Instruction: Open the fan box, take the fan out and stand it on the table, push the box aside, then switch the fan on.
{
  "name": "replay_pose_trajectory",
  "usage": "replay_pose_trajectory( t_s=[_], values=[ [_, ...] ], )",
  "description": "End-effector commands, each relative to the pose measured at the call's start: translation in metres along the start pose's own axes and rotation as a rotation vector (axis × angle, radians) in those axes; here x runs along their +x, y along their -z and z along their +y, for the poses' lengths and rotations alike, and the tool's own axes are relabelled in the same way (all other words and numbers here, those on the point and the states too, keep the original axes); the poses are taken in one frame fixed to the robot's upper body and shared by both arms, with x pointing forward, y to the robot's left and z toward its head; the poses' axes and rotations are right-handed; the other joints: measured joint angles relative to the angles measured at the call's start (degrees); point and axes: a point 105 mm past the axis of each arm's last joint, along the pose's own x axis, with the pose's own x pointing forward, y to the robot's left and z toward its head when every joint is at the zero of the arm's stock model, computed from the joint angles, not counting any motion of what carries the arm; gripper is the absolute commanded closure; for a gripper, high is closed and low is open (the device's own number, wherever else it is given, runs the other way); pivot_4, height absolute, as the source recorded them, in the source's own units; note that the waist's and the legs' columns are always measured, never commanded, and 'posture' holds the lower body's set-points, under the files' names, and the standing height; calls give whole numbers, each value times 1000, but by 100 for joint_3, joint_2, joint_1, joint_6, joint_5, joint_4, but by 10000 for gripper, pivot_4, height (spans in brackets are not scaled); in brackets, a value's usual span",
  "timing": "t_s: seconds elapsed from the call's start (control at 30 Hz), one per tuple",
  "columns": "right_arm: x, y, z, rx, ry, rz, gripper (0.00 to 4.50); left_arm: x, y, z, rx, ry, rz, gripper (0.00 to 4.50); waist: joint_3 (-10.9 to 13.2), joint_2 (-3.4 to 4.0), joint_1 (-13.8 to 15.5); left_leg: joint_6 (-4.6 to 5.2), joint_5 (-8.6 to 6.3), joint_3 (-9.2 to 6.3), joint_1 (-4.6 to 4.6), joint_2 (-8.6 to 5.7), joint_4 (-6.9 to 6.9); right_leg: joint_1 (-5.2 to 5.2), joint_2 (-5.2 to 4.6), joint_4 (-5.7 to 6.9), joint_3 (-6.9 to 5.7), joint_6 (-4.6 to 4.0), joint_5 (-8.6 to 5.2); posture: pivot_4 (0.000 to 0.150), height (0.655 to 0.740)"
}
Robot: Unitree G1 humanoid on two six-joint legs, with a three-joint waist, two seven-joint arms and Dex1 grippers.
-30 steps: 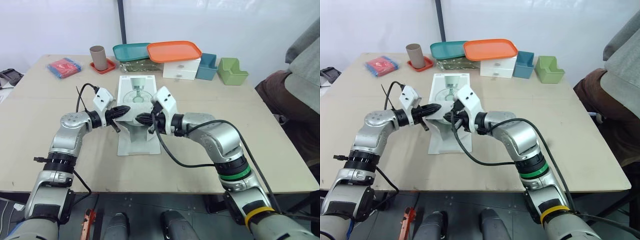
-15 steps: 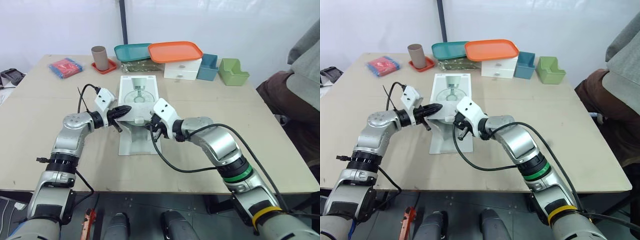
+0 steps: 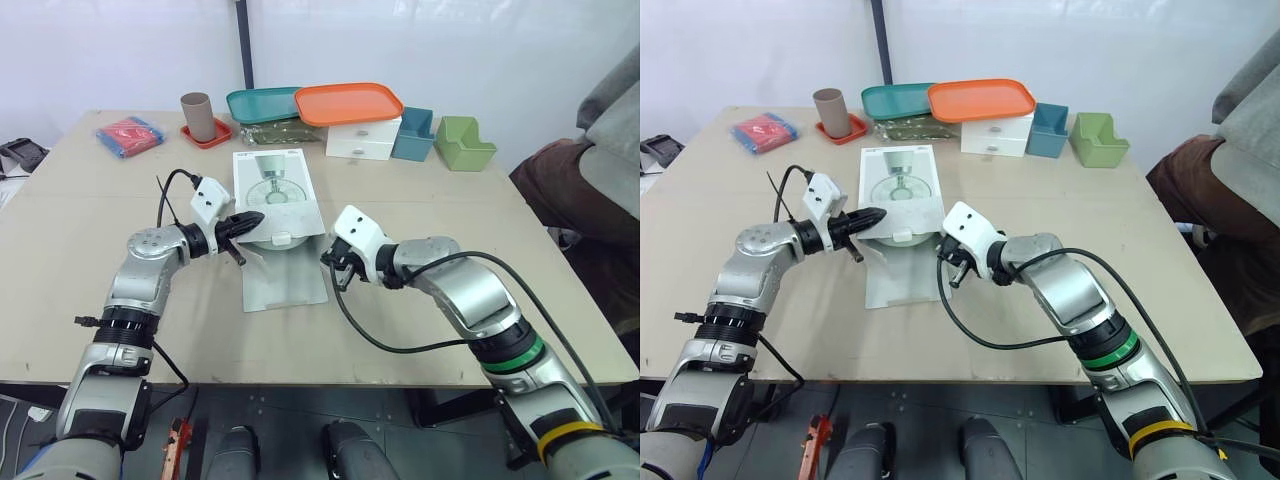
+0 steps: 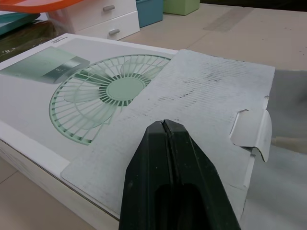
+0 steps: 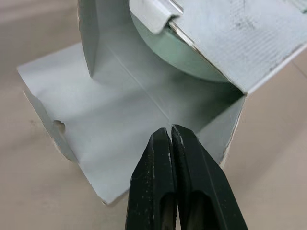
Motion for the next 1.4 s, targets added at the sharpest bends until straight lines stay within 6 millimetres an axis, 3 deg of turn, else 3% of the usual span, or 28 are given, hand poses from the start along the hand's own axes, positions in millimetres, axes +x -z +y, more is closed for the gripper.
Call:
replay_pose_trajectory(
  t_s=[0.03, 0.27, 0.47, 0.6, 0.93, 1.4],
  values=[
    [5, 7, -13, -27, 55, 11, 43959, -6, 7, 0, -3, -5, 25, 45000, 0, 0, 0, 0, 0, 0, 0, 0, 0, 0, 0, 0, 0, 0, 0, 1500, 7400],
    [23, 17, -22, -32, 91, 21, 43959, -10, 8, 0, -2, -11, 28, 45000, 0, 1, -8, 0, 0, 1, 0, 1, -4, -2, 2, 0, 0, -1, -2, 1500, 7400],
    [34, -4, -32, -2, 145, -60, 43959, -15, 11, -1, -5, -16, 42, 45000, 1, 1, -26, 0, 0, 0, 0, 2, -5, -3, 3, 0, 1, -1, -1, 1500, 7400],
    [39, -8, -33, -5, 154, -71, 43959, -18, 13, -1, -7, -21, 51, 45000, 1, 1, -27, 0, 0, 1, 1, 2, -4, -2, 2, 0, 1, -1, -1, 1500, 7400],
    [37, -17, -15, 13, 54, -131, 43959, -28, 15, 8, 1, -52, 73, 45000, 1, 1, -36, 0, 0, 1, 3, 3, -6, -3, 4, 1, 1, -3, 0, 1500, 7400],
    [34, -24, 9, 22, -36, -162, 43959, -26, 15, 12, 14, -49, 82, 45000, 1, 2, -38, 0, 0, 1, 6, 4, -5, -2, 5, 2, 0, -4, 2, 1500, 7400]
  ],
)
